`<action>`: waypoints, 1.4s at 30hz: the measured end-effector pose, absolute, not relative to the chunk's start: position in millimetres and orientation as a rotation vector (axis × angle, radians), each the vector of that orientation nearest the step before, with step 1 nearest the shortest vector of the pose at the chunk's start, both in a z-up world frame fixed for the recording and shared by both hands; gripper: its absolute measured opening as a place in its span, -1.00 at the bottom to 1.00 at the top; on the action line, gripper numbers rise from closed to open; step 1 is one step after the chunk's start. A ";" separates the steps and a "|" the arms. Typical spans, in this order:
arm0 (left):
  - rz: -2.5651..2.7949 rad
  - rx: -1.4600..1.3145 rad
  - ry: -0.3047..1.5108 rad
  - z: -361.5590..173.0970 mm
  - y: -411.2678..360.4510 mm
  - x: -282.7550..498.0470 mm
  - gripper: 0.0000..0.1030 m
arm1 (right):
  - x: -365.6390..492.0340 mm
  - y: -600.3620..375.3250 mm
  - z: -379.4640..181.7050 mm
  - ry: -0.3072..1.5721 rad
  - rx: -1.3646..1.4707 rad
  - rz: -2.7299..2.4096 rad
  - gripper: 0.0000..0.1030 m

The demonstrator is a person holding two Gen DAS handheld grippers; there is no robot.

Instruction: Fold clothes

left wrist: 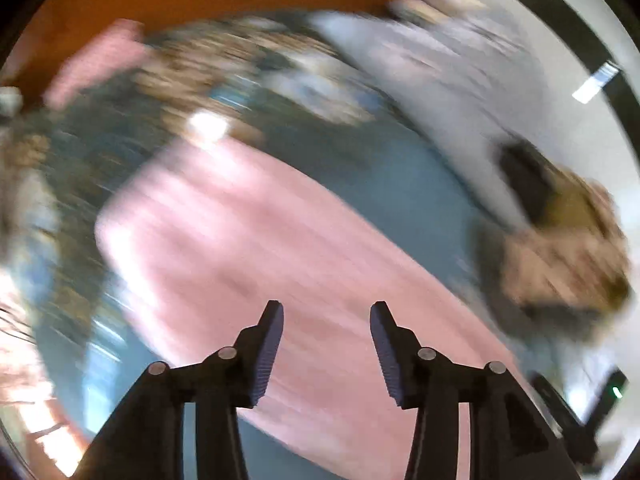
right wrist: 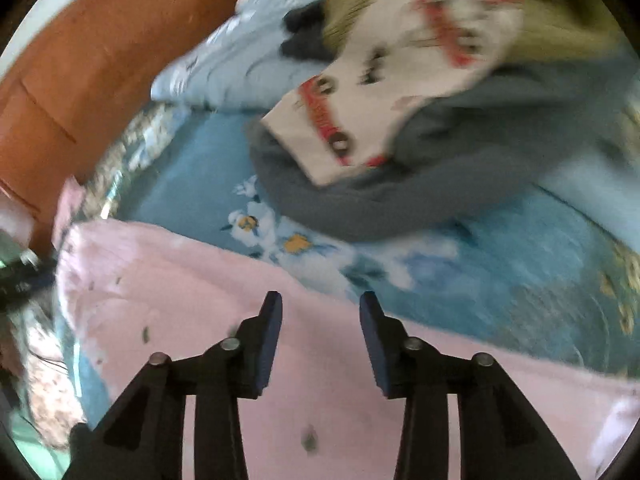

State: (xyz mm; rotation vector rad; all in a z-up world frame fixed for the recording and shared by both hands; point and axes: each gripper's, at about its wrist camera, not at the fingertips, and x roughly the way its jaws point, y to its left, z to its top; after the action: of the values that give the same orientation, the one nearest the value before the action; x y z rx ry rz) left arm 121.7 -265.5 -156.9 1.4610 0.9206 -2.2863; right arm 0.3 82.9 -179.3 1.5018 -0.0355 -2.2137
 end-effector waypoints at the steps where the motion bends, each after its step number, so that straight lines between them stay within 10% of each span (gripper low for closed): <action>1: -2.346 1.528 0.915 -161.3 -234.6 115.6 -0.03 | 5.9 103.8 -175.2 -0.049 1.510 -2.237 -0.19; 10: -2.231 1.944 0.757 -244.5 -106.1 139.4 -0.04 | 132.9 427.8 -159.1 -0.708 1.748 -2.675 0.04; 20: -2.264 1.861 0.763 -228.7 -103.7 161.5 -0.03 | 201.5 488.2 -226.7 -1.508 1.613 -2.551 0.08; 26: -2.269 1.841 0.751 -219.1 -98.4 170.3 -0.03 | 174.9 483.5 -226.5 -1.602 1.483 -2.557 0.07; 30: -2.292 1.816 0.772 -209.4 -102.0 176.8 -0.03 | 153.3 466.5 -223.2 -1.574 1.518 -2.544 -0.56; 33: -2.311 1.760 0.829 -200.2 -110.1 180.8 -0.03 | 140.0 442.8 -206.3 -1.507 1.493 -2.535 -0.64; 42: -2.325 1.549 1.038 -181.7 -147.9 193.5 -0.03 | 82.0 230.9 -107.2 -0.927 1.245 -2.215 -0.65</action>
State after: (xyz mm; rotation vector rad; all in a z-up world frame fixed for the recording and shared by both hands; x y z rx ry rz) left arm 193.5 -147.9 -181.7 1.5487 1.0377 -2.3247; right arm 82.0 230.9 -107.2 1.2451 -0.9266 -2.2150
